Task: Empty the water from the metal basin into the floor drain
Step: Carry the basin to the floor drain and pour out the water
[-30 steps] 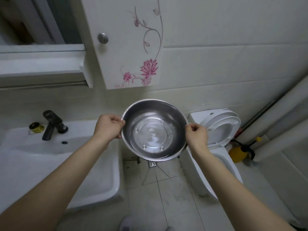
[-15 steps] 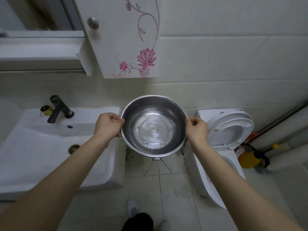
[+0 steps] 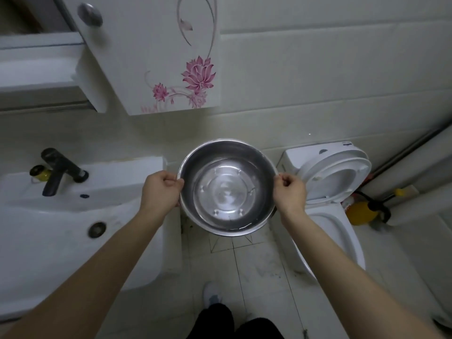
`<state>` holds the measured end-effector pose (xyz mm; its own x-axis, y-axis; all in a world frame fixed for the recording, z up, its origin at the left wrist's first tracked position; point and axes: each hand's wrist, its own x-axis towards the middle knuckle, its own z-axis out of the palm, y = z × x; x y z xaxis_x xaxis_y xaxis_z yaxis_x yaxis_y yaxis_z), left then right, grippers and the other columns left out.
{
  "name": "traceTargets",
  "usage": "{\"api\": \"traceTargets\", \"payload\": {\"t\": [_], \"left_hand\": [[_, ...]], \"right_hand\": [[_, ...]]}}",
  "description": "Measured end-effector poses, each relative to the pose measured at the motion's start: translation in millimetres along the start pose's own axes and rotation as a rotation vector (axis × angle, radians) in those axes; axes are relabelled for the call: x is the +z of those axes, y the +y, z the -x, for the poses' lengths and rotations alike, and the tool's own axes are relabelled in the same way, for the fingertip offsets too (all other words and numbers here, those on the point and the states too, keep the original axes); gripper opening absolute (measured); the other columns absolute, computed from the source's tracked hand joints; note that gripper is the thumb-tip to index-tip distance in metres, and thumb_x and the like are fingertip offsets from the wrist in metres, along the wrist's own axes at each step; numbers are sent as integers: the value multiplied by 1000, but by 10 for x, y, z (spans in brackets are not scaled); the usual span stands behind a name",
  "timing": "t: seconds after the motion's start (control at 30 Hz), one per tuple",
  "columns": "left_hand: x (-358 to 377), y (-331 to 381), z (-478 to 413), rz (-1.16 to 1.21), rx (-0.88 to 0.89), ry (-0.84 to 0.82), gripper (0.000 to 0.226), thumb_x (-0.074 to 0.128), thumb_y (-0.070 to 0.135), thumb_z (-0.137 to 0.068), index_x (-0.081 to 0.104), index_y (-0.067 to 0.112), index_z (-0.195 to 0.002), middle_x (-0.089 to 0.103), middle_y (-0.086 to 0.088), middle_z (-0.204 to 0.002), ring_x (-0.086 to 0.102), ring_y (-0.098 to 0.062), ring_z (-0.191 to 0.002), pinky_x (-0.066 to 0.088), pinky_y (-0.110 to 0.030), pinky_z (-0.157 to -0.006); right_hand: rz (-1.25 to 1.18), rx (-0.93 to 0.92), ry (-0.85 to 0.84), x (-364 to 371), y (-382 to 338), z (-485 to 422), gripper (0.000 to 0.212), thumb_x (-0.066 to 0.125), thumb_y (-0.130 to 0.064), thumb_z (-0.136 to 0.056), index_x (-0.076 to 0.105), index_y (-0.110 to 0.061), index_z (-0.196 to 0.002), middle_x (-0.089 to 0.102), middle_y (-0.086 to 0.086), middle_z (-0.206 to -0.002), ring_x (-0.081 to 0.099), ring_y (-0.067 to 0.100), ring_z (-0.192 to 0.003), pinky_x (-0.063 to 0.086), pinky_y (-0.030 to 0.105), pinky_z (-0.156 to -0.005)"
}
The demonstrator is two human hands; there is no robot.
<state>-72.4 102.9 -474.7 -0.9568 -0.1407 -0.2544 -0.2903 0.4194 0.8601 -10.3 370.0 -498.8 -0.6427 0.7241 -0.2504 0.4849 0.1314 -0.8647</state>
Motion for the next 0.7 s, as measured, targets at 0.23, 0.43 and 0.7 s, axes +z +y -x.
{"api": "traceTargets", "payload": {"t": [0.23, 0.43, 0.7], "left_hand": [[233, -215, -45, -37, -16, 38, 6, 66, 6, -89, 68, 6, -84, 69, -21, -77, 71, -37, -71, 64, -49, -67], [494, -461, 18, 6, -102, 68, 6, 67, 8, -88, 70, 11, -84, 70, -18, -74, 72, -40, -68, 63, -55, -68], [856, -923, 15, 43, -201, 111, 14, 68, 16, -88, 71, 9, -100, 72, -12, -82, 73, -33, -77, 63, -53, -74]], "right_hand": [[-10, 12, -14, 94, 191, -152, 18, 55, -20, -102, 65, -17, -87, 60, -8, -71, 54, 4, -65, 40, 20, -58], [5, 30, -54, 143, 428, -355, 24, 55, -20, -101, 67, -17, -80, 61, -11, -66, 52, 1, -60, 36, 5, -49], [42, 71, -65, 378, 867, -587, 20, 57, -22, -100, 75, -11, -97, 70, 1, -88, 61, 13, -79, 42, 21, -78]]}}
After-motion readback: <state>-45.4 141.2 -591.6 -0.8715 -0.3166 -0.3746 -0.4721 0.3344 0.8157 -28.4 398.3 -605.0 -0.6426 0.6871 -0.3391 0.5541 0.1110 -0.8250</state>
